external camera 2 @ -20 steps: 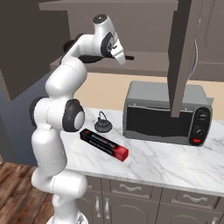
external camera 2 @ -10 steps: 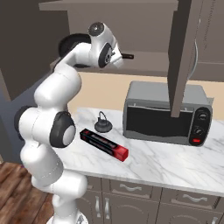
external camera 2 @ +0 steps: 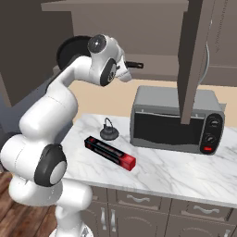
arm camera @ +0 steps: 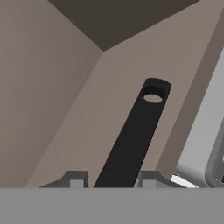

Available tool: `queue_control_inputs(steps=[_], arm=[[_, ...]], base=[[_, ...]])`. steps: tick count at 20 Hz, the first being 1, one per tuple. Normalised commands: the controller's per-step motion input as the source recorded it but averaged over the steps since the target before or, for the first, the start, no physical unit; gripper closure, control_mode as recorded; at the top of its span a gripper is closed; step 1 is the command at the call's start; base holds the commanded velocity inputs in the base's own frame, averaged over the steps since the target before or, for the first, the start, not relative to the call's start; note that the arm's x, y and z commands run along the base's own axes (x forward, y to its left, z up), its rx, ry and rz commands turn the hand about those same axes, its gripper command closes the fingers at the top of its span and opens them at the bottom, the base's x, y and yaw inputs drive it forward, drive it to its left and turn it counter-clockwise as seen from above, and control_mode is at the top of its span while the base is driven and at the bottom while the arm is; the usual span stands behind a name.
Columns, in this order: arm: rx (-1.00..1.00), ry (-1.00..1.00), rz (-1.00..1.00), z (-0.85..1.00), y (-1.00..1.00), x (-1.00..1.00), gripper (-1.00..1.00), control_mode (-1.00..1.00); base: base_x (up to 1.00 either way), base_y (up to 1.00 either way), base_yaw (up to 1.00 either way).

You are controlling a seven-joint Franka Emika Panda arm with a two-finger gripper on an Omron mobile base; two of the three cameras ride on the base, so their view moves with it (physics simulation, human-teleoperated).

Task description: Pick the pan from the cabinet and place it on the stove. Then turn on the stove burner for the pan.

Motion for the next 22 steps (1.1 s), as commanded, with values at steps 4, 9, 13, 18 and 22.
queue_control_inputs(steps=[4, 9, 13, 18, 22], arm=[[0.0, -0.02, -0.06, 0.0, -0.16, -0.77, 1.0, -1.0], [0.0, 0.0, -0.05, 0.0, -0.14, -0.75, 1.0, -1.0], [0.0, 0.0, -0.03, 0.0, -0.12, -0.73, 1.0, -1.0], [0.0, 0.0, -0.03, 0.0, -0.1, -0.74, 1.0, -1.0], [0.0, 0.0, -0.02, -0.01, -0.03, -0.69, 1.0, -1.0]], base=[[0.0, 0.0, 0.0], [0.0, 0.0, 0.0], [0.0, 0.0, 0.0], [0.0, 0.0, 0.0], [0.0, 0.0, 0.0]])
